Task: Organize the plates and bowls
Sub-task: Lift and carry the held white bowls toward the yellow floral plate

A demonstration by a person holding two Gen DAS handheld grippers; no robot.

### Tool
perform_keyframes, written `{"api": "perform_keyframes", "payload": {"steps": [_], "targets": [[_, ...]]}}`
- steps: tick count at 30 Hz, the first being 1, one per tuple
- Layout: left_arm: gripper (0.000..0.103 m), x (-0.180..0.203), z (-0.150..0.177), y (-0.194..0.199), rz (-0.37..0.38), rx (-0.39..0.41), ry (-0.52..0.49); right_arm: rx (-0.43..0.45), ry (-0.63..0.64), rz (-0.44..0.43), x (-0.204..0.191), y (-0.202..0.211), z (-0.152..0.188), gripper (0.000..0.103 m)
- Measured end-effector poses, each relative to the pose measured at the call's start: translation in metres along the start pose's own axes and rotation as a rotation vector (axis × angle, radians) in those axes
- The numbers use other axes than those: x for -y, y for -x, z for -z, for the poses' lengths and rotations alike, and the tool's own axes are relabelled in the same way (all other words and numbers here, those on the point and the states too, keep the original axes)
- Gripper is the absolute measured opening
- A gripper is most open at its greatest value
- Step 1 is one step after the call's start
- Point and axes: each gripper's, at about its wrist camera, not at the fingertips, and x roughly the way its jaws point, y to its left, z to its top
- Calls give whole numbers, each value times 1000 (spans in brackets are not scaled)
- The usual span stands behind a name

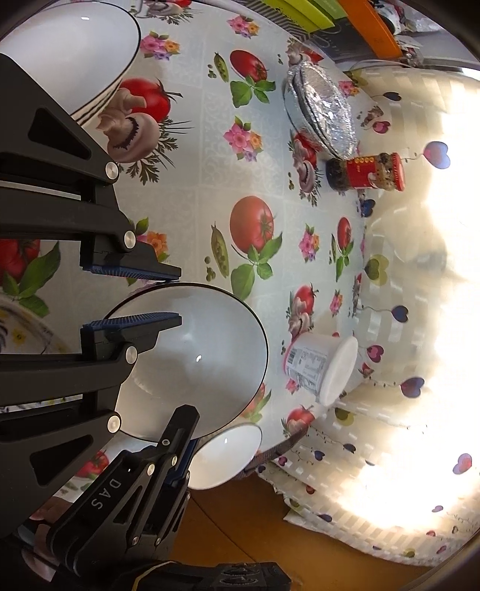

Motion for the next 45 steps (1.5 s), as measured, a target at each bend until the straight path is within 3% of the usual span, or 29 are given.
{"api": "perform_keyframes", "payload": {"steps": [11,23,45], "targets": [[19,17,14,34,37,33,-26,46,-15,-2,-2,43,18,14],[19,32,49,51,71,-3,-55,64,-50,8,-3,80,58,14],[19,42,98,54,74,-84,-91,2,-120,-10,-1,86,119,14]]}}
